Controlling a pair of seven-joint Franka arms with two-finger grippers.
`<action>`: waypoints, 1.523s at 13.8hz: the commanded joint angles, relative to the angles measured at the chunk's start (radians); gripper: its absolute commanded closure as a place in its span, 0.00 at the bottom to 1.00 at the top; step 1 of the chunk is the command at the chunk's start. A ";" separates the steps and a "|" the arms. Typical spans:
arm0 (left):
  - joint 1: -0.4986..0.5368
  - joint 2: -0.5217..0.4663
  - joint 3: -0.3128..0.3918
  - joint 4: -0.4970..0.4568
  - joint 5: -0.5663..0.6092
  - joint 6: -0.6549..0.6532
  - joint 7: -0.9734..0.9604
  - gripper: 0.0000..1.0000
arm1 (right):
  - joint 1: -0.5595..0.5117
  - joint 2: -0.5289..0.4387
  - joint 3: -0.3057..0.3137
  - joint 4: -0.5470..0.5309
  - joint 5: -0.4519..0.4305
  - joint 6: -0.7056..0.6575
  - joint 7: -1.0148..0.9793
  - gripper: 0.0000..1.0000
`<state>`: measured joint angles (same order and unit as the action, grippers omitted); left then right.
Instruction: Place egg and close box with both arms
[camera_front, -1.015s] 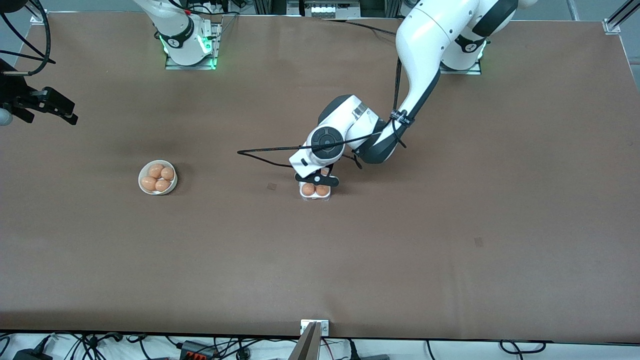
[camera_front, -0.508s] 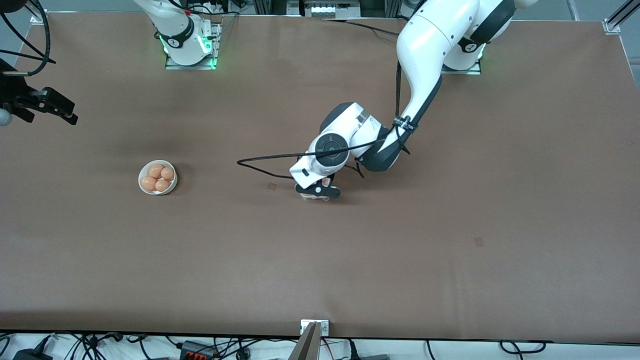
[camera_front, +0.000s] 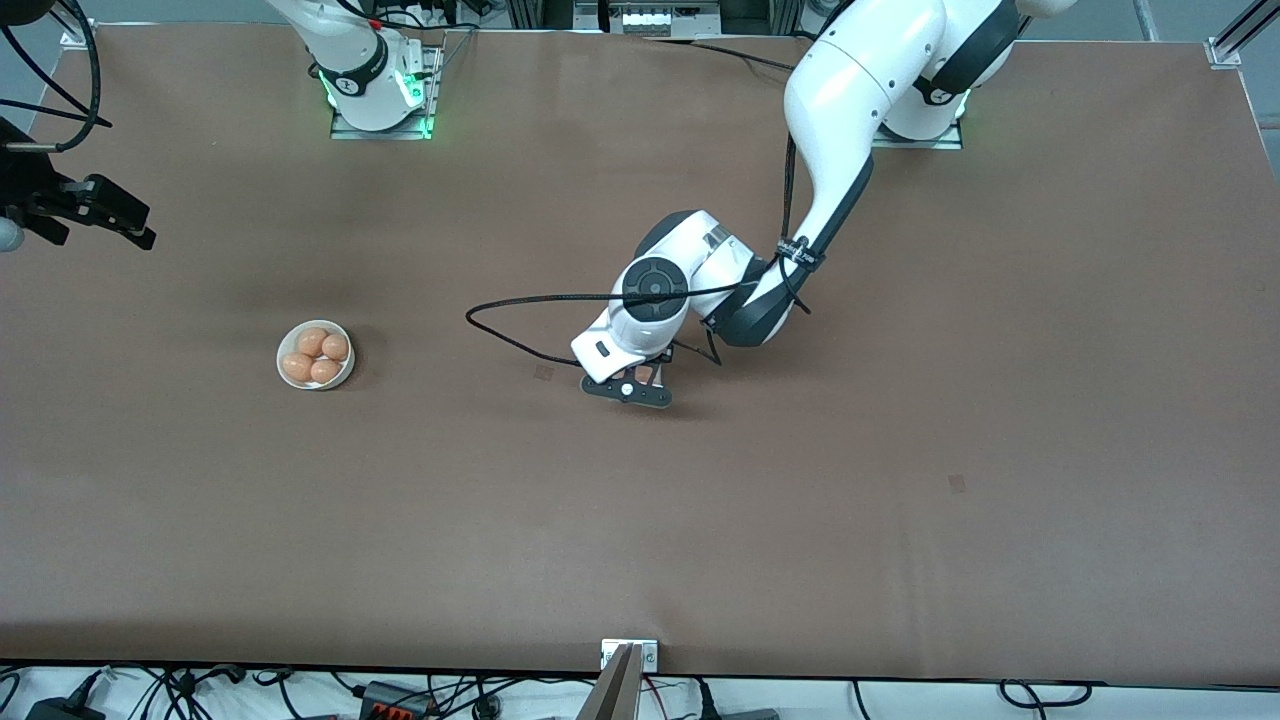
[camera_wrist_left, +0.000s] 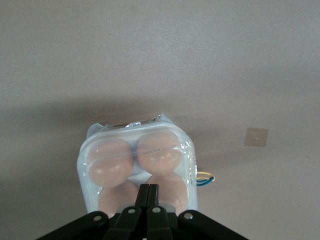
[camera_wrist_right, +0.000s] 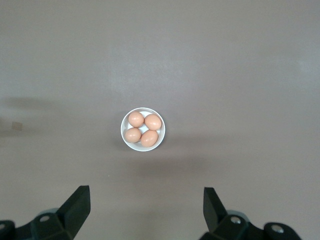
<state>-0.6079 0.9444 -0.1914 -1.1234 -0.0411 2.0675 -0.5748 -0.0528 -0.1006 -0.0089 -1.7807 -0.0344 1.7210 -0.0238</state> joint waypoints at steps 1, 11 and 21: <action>-0.015 0.034 0.010 0.031 0.012 0.023 0.018 1.00 | -0.010 -0.010 0.007 0.007 0.007 -0.012 0.010 0.00; 0.085 -0.139 0.015 0.022 0.018 -0.246 0.042 1.00 | -0.010 -0.011 0.007 0.012 0.008 -0.014 0.010 0.00; 0.278 -0.502 0.015 -0.338 0.017 -0.265 0.188 0.99 | -0.013 -0.018 0.006 0.011 0.008 -0.034 -0.001 0.00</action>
<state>-0.3696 0.5787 -0.1707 -1.3187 -0.0391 1.7881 -0.4158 -0.0530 -0.1043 -0.0091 -1.7732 -0.0342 1.7042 -0.0217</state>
